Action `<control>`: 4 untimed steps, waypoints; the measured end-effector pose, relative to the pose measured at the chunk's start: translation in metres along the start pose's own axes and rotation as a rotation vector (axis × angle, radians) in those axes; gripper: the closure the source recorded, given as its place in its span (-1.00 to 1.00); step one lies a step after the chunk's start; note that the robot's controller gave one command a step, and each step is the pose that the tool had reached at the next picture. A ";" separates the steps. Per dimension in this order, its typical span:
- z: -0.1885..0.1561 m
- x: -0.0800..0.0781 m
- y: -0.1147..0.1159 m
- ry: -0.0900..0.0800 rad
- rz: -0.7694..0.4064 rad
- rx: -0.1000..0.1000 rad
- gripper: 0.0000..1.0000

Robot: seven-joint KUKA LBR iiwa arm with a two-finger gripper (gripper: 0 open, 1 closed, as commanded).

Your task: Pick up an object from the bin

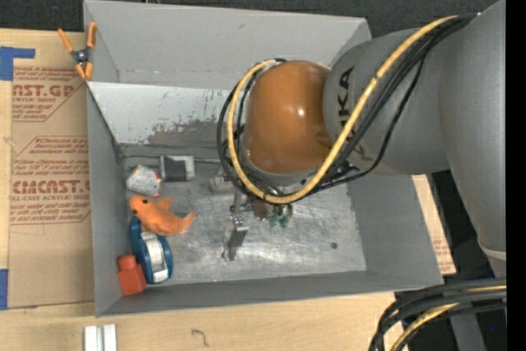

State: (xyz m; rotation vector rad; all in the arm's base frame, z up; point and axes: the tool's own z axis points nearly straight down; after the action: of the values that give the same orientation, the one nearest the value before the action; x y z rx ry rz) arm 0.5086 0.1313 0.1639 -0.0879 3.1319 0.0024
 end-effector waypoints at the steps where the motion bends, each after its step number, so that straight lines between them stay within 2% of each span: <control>1: 0.061 -0.026 0.000 0.002 -0.146 0.000 -1.00; 2: 0.091 -0.032 -0.004 0.007 -0.200 -0.001 -1.00; 3: 0.093 -0.056 0.077 0.003 -0.472 -0.004 1.00; 4: 0.093 -0.056 0.077 0.003 -0.472 -0.004 1.00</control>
Offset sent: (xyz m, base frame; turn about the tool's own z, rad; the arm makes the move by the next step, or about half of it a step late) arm 0.0334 -0.0032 -0.0894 -0.1994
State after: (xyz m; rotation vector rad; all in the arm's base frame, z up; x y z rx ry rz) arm 0.5606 0.2110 0.0713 -0.8181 3.0276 0.0052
